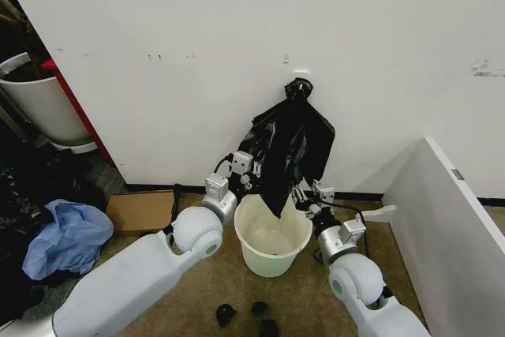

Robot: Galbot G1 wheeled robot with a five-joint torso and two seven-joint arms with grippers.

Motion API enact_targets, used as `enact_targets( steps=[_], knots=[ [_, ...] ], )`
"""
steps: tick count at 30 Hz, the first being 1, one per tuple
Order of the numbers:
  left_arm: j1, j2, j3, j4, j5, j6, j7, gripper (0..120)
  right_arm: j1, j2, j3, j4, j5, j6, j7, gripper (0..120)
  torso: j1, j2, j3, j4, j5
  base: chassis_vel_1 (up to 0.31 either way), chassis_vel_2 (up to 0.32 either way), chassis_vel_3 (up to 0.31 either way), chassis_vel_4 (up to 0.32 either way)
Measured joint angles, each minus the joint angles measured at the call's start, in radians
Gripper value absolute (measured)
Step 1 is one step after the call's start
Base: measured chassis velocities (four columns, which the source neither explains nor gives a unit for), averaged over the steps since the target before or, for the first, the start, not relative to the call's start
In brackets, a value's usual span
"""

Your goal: Place the garbage bag over the trash bin.

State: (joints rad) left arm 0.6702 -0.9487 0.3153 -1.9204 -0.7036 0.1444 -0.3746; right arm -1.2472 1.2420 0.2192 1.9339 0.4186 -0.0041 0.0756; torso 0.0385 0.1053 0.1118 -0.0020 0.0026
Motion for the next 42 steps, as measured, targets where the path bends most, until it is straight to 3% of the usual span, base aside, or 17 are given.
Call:
enact_targets(
  steps=[6, 14, 19, 23, 30, 35, 42],
  knots=[
    [0.006, 0.005, -0.010, -0.006, 0.000, 0.000, 0.000, 0, 0.003, 0.004, 0.001, -0.007, 0.025, -0.007, -0.002, 0, 0.000, 0.000, 0.000, 0.0000, 0.0000, 0.000, 0.000, 0.000, 0.000],
    [0.043, 0.015, -0.054, -0.041, 0.000, 0.000, 0.001, 0, -0.051, -0.010, 0.032, 0.074, 0.118, -0.017, -0.001, 0, 0.000, 0.000, 0.000, 0.0000, 0.0000, 0.000, 0.000, 0.000, 0.000],
    [0.116, 0.045, -0.134, -0.116, -0.008, 0.007, 0.004, 0, -0.124, -0.029, 0.062, 0.194, 0.177, -0.023, -0.003, 0, 0.000, 0.000, 0.000, -0.0001, 0.0001, 0.000, 0.000, 0.000, 0.000],
    [0.223, 0.087, -0.217, -0.248, -0.032, 0.030, 0.006, 0, -0.214, -0.036, 0.071, 0.361, 0.231, -0.037, -0.003, 0, 0.000, 0.000, 0.000, 0.0000, 0.0001, 0.000, 0.000, 0.000, 0.000],
    [0.356, 0.126, -0.305, -0.342, -0.014, 0.030, 0.019, 0, -0.303, -0.034, 0.069, 0.451, 0.261, -0.048, -0.004, 0, 0.000, 0.000, 0.000, 0.0003, -0.0001, 0.000, 0.000, 0.000, 0.000],
    [0.391, 0.129, -0.322, -0.339, 0.016, 0.010, 0.026, 0, -0.323, -0.017, 0.052, 0.416, 0.257, -0.034, -0.011, 0, 0.000, 0.000, 0.000, 0.0000, 0.0000, 0.000, 0.000, 0.000, 0.000],
    [0.376, 0.077, -0.315, -0.232, 0.077, -0.032, 0.031, 0, -0.251, 0.054, 0.030, 0.264, 0.247, 0.005, -0.020, 0, 0.000, 0.000, 0.000, 0.0000, 0.0000, 0.000, 0.000, 0.000, 0.000]
  ],
)
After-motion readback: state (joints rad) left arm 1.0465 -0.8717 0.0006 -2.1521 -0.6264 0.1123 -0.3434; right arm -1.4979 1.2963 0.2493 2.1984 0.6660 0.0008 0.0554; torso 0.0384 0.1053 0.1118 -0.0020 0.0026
